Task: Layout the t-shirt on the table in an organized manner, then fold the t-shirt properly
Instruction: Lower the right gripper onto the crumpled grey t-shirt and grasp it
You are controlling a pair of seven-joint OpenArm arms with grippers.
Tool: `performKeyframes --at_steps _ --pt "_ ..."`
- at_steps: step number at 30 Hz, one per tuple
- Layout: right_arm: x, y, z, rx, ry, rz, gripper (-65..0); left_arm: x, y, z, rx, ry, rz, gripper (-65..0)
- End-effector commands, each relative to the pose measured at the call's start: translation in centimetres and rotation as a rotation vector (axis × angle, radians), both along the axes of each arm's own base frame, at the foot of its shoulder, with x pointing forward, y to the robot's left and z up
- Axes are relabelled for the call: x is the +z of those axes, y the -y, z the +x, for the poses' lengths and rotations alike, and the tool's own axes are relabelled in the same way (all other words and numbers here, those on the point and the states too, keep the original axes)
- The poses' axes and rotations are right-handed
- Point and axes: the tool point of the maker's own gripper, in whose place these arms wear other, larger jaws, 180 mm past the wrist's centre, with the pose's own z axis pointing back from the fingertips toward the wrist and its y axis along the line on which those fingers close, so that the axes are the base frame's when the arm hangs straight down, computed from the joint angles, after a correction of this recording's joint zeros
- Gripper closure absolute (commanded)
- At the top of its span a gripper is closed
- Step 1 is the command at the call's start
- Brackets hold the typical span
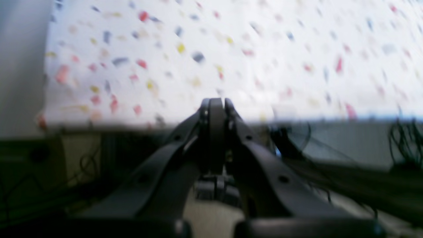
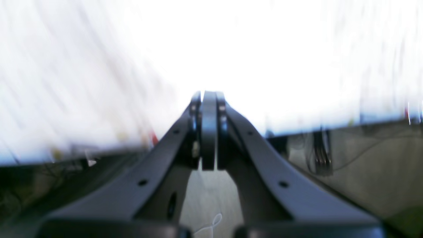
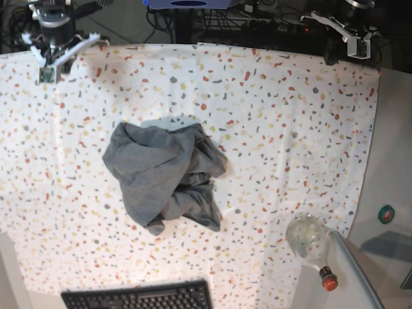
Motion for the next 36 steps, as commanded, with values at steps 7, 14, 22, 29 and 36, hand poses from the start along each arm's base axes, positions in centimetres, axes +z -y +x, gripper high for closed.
performKeyframes --at_steps 7,14,22,29,36 --pt "5.4 -2.7 12.7 0.046 0.152 0.057 -16.1 2.5 0.9 4.9 0.092 0.063 -0.051 0.0" --pt "8.7 -8.6 23.8 0.134 0.215 -0.057 -27.9 3.4 -0.9 7.5 0.254 0.070 -0.089 -25.2" --pt "6.6 -13.3 30.7 0.235 0.220 -0.138 -33.3 3.7 -3.2 6.0 0.313 0.058 -0.049 -26.0" --pt "5.4 -13.4 32.9 0.244 0.177 -0.185 -33.5 4.5 -5.9 5.3 0.368 0.072 -0.003 -26.0" --pt "6.5 -14.4 31.7 0.250 0.171 -0.147 -33.5 4.6 -5.4 5.9 0.361 0.083 -0.015 -26.0"
